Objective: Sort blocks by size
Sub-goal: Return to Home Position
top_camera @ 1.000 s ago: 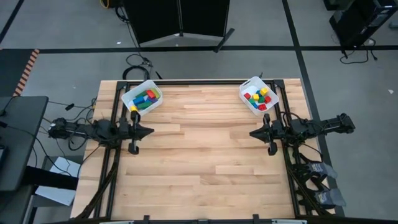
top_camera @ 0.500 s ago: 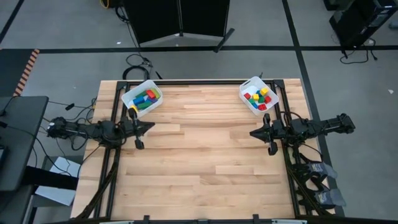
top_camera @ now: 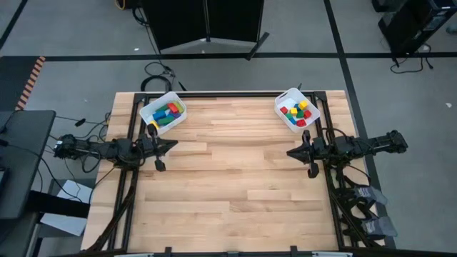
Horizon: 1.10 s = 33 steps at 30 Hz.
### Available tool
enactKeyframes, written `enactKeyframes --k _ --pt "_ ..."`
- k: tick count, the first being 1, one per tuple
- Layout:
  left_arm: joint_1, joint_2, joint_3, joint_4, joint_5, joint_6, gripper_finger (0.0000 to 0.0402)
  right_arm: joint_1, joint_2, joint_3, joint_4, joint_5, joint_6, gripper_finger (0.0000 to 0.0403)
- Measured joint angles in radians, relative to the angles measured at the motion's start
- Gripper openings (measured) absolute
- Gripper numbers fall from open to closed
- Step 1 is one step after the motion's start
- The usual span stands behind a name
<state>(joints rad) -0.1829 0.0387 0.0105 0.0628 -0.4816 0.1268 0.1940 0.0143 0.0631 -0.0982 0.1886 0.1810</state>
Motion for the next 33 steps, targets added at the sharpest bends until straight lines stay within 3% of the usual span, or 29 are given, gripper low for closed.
enactKeyframes --k 33 --pt "0.000 0.000 0.000 0.000 0.000 -0.001 0.0021 0.000 0.000 0.000 0.000 0.000 0.000 0.0040"
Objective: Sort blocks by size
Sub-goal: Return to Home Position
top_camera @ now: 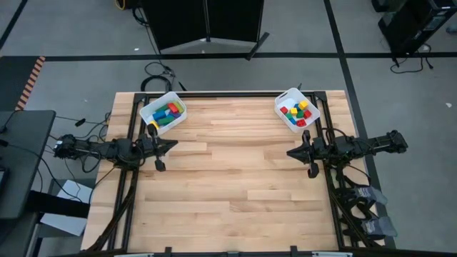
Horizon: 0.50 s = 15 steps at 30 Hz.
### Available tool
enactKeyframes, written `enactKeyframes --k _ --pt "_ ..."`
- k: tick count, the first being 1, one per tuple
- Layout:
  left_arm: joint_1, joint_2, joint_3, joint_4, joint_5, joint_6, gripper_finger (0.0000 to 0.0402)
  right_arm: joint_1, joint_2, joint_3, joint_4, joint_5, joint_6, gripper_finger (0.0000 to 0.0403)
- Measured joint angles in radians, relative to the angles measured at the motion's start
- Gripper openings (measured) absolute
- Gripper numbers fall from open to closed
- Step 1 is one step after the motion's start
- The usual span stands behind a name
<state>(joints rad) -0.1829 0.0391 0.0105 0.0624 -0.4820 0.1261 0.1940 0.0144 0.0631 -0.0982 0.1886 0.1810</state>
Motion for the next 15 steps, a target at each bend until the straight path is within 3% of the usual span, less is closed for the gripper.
enactKeyframes --k 15 --pt "0.000 0.000 0.000 0.000 0.000 0.000 0.0021 0.000 0.000 0.000 0.000 0.000 0.000 0.0037"
